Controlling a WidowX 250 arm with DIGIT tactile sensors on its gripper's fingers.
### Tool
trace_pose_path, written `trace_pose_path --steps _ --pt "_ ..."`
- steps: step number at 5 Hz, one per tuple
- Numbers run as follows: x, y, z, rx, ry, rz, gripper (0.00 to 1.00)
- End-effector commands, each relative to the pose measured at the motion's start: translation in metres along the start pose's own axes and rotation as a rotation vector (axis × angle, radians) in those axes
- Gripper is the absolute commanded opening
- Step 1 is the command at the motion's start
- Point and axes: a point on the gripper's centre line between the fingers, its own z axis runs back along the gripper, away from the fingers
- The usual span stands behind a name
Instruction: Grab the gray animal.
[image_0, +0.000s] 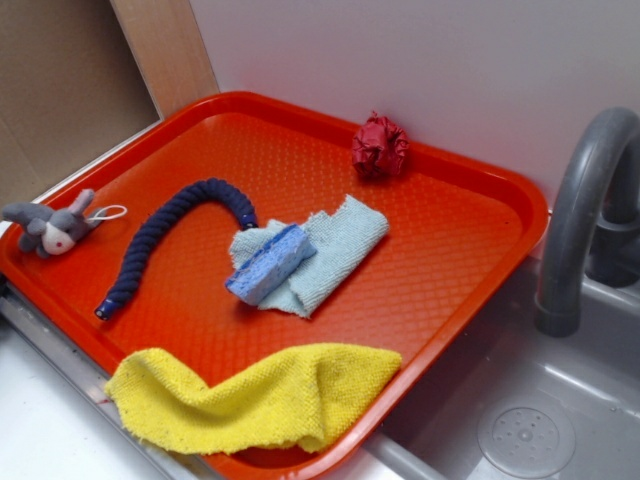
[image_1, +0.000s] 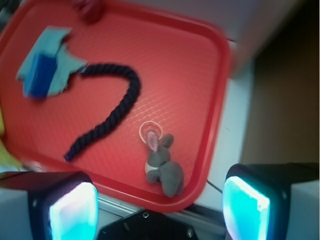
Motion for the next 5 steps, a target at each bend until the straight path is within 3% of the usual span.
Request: trace_pose_path --steps 1,2,4,5 --pt "-0.009 -0.001 -0.054 -0.008 0.147 -0.114 1.00" --pt "-0.020 0.002 -0.078 0.057 0.315 -0.069 1.00" --pt "-0.033 -0.003 -0.114 0.139 0.459 -0.061 1.00" --pt "-0.035 -0.004 -0.128 0.213 0.534 -0.029 1.00"
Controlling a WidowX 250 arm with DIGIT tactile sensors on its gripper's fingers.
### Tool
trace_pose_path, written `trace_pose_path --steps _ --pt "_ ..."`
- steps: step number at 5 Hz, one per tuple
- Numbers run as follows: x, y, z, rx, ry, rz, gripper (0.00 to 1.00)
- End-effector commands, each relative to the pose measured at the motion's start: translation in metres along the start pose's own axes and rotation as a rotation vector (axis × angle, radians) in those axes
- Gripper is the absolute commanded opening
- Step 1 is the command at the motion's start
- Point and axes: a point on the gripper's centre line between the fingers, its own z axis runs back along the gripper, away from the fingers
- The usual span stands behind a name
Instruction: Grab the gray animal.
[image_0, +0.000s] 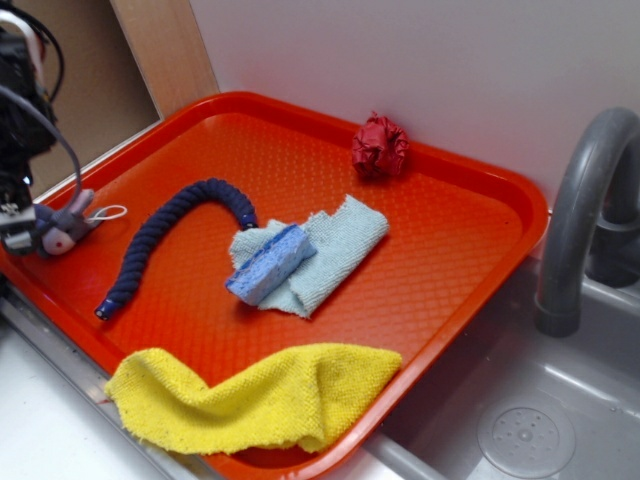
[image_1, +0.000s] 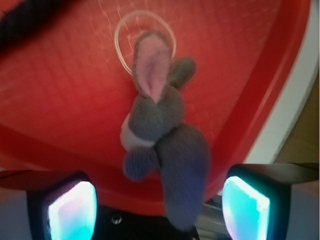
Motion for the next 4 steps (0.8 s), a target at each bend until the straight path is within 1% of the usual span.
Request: trace_pose_path --steps 1,2,3,4 --pt "0.010 -0.003 -0.019 0.073 0.098 0.119 1.00" --pt "0.017 -0.002 -0.027 0.106 0.131 0.178 1.00" --pt "0.019 -0.002 -0.030 0.127 0.138 0.220 0.00" --pt "0.019 -0.004 -0.030 0.120 0.135 0.223 0.00"
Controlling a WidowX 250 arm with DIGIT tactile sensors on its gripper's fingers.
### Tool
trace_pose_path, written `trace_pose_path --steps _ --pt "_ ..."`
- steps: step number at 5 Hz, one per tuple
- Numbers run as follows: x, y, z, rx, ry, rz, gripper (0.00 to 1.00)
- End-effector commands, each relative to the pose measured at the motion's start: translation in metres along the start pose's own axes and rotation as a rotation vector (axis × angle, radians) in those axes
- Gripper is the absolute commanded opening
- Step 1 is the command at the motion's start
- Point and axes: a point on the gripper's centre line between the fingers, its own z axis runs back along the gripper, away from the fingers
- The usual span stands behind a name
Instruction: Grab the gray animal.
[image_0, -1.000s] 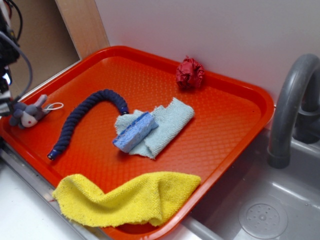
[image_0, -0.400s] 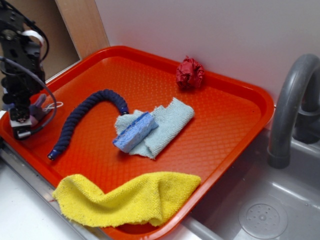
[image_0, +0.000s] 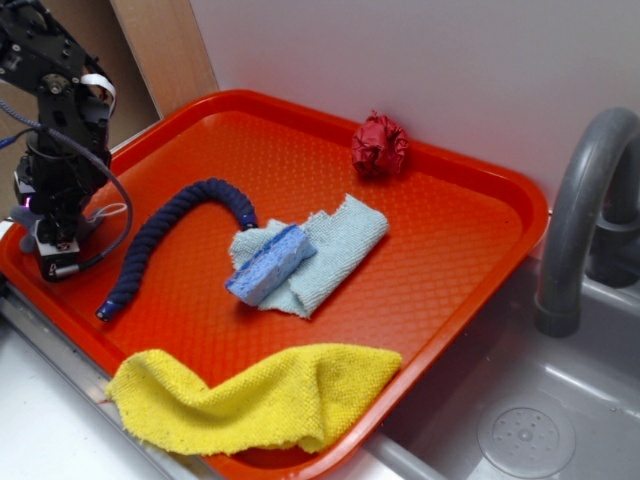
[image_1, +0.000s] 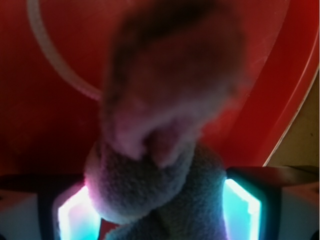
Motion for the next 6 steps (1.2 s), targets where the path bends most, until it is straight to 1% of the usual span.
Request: trace_pose_path --steps 1,3,4,5,6 --pt "-0.008 -0.005 0.016 -0.019 -0.093 0.085 0.00" --pt "-0.023 0.016 0.103 -0.172 -0.274 0.141 0.00" --pt "-0.034 0.018 0.144 -0.221 -0.365 0.148 0.00" --pt "-0.054 0.020 0.192 -0.333 -0.513 0.148 0.00" --pt "-0.070 0.027 0.231 -0.389 -0.609 0.164 0.00"
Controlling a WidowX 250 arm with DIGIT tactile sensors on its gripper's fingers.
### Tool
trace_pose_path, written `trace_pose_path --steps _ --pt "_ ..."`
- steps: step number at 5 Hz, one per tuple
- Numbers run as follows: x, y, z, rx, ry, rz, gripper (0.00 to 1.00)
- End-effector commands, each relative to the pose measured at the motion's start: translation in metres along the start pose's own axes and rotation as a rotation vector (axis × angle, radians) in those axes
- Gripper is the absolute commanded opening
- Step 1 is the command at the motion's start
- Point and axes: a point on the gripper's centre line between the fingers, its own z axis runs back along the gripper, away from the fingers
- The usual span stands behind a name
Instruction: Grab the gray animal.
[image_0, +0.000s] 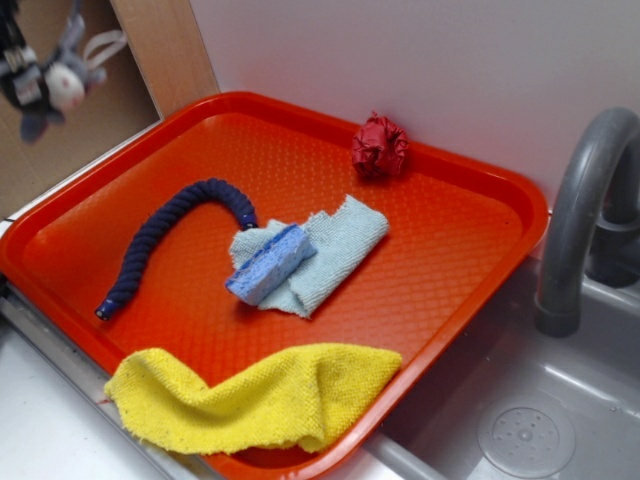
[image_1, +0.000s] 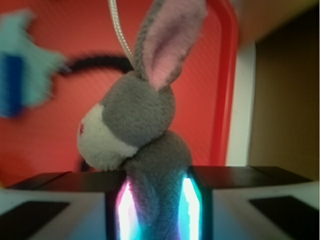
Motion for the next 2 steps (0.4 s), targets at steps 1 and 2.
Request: trace_pose_path --steps 1,2 --pt "-0.012 0.004 0.076 -0.138 -0.229 0.086 0.00" --pt "-0.007 0.013 0.061 -0.200 -0.166 0.058 0.09"
